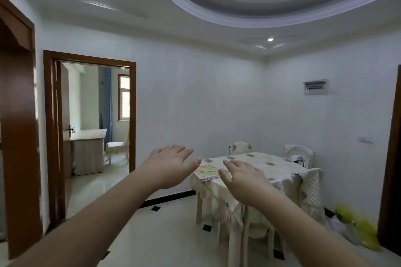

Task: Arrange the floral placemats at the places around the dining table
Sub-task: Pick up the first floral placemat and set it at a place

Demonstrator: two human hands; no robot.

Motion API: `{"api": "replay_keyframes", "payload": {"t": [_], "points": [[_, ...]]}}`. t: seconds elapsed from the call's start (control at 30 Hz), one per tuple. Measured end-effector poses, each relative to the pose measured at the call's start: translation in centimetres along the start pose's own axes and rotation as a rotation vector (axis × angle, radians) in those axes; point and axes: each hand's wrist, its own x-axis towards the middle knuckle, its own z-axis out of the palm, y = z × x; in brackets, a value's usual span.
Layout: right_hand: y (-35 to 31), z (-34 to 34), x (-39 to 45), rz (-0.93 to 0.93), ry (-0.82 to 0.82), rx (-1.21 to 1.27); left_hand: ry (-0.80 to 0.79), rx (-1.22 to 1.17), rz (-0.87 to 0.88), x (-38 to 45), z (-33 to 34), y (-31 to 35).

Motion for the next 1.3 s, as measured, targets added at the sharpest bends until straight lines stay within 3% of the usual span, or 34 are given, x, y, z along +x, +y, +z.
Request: {"api": "replay_keyframes", "payload": {"t": [0.23, 0.5, 0.73, 1.03, 1.3], "points": [[-2.9, 1.2, 0.5, -0.017, -0.004, 0.049, 0.02, -0.012, 0.026, -0.4, 0.5, -3.7], [-1.6, 3.6, 2.8, -0.002, 0.072, -0.036, 0.06, 0.07, 0.001, 2.1, 5.3, -3.6], [6.6, 6.2, 7.2, 0.025, -0.03, -0.032, 0.187, 0.02, 0.036, 10.2, 11.0, -0.3], [18.7, 8.6, 14.4, 0.084, -0.008, -0.005, 0.03, 0.068, 0.018, 21.6, 17.2, 3.7], [21.2, 11.7, 20.7, 0.055, 0.028, -0.003, 0.01, 0.084, -0.002, 26.9, 20.5, 3.2]]}}
